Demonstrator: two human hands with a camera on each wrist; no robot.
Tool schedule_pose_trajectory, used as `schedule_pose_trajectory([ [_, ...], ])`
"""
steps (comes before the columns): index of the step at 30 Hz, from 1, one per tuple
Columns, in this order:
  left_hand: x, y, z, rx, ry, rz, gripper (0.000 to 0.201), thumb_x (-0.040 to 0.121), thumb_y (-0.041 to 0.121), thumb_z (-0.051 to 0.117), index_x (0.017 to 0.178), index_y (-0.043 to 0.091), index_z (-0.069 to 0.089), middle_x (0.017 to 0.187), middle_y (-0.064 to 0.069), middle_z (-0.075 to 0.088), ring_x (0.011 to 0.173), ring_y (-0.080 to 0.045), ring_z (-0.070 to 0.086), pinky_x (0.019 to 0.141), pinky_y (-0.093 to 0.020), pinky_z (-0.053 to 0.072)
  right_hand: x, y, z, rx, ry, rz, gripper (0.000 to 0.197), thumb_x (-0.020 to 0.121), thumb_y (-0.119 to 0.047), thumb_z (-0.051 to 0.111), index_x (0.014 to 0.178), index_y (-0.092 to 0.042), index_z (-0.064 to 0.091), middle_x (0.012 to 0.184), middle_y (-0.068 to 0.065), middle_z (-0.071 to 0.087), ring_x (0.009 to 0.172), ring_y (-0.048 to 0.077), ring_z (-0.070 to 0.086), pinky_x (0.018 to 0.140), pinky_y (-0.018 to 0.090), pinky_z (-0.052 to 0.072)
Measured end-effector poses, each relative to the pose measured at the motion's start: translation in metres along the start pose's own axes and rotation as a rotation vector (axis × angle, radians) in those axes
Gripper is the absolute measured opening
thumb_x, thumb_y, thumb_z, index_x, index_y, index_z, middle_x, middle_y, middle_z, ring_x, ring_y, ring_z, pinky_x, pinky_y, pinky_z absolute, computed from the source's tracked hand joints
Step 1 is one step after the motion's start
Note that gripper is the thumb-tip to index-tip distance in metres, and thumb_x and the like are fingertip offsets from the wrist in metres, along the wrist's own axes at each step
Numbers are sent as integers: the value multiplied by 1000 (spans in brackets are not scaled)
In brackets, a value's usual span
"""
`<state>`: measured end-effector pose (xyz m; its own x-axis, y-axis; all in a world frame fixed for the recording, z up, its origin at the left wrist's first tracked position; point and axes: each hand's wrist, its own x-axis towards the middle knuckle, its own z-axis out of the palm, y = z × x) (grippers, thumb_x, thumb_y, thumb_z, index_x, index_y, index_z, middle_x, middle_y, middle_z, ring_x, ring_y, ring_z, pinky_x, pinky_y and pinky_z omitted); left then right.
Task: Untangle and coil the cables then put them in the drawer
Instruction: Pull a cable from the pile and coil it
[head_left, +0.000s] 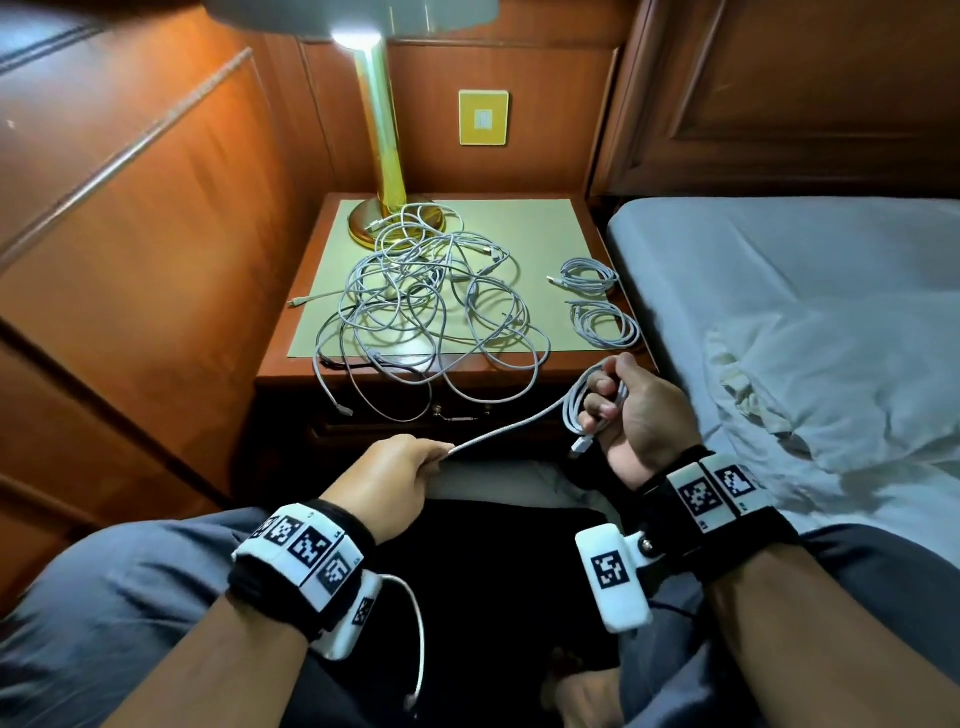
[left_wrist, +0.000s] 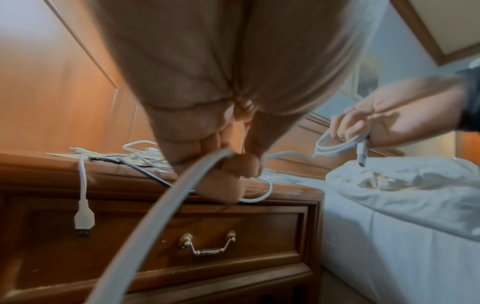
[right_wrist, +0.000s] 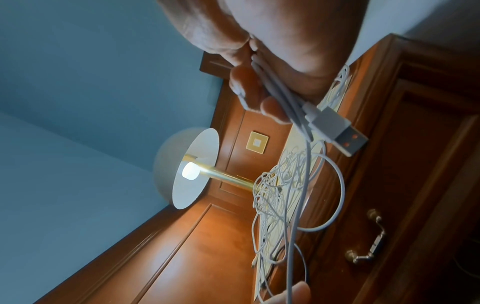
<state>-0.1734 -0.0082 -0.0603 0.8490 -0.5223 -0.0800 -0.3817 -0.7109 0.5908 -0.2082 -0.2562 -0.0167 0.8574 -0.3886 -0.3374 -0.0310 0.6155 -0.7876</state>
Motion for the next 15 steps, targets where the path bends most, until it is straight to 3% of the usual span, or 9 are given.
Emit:
schedule_pose_trajectory([
  [3, -1, 1, 3, -54, 3, 34, 24, 100, 8, 51, 113, 17, 68, 88, 2, 47, 86, -16, 56, 79, -19, 43, 4, -1, -1, -83, -25, -48, 28, 108, -23, 33, 85, -14, 46, 62, -1, 43, 43, 10, 35, 45, 23, 31],
  [6, -3, 14, 7, -54, -38, 203, 30, 96, 3, 53, 119, 14, 70, 94, 0, 50, 87, -14, 57, 83, -24, 49, 3, 6, 1, -365, -103, -153, 23, 108, -19, 35, 90, -11, 48, 65, 2, 51, 50, 14, 47, 49, 26, 36],
  [9, -4, 26, 7, -97, 9, 421, 37, 93, 0, 54, 116, 19, 75, 95, 1, 56, 86, -8, 60, 78, -15, 48, -2, 18, 3, -814, -280, -251, 20, 107, -16, 40, 90, -12, 51, 68, 2, 63, 59, 19, 63, 57, 26, 45],
  [12, 0, 30, -1, -186, 172, 518, 31, 88, -5, 53, 104, 10, 75, 97, 0, 62, 91, -10, 64, 83, -20, 51, -9, 28, 4, -1065, -500, -153, 21, 106, -15, 42, 88, -12, 52, 67, 3, 66, 59, 21, 62, 63, 31, 48],
  [15, 2, 28, -6, -251, 328, 462, 8, 91, 4, 69, 96, 10, 70, 94, 6, 64, 89, -9, 64, 82, -24, 52, -19, 32, 9, -1035, -572, 11, 28, 107, -14, 39, 86, -1, 53, 54, 1, 57, 47, 16, 48, 53, 27, 40],
])
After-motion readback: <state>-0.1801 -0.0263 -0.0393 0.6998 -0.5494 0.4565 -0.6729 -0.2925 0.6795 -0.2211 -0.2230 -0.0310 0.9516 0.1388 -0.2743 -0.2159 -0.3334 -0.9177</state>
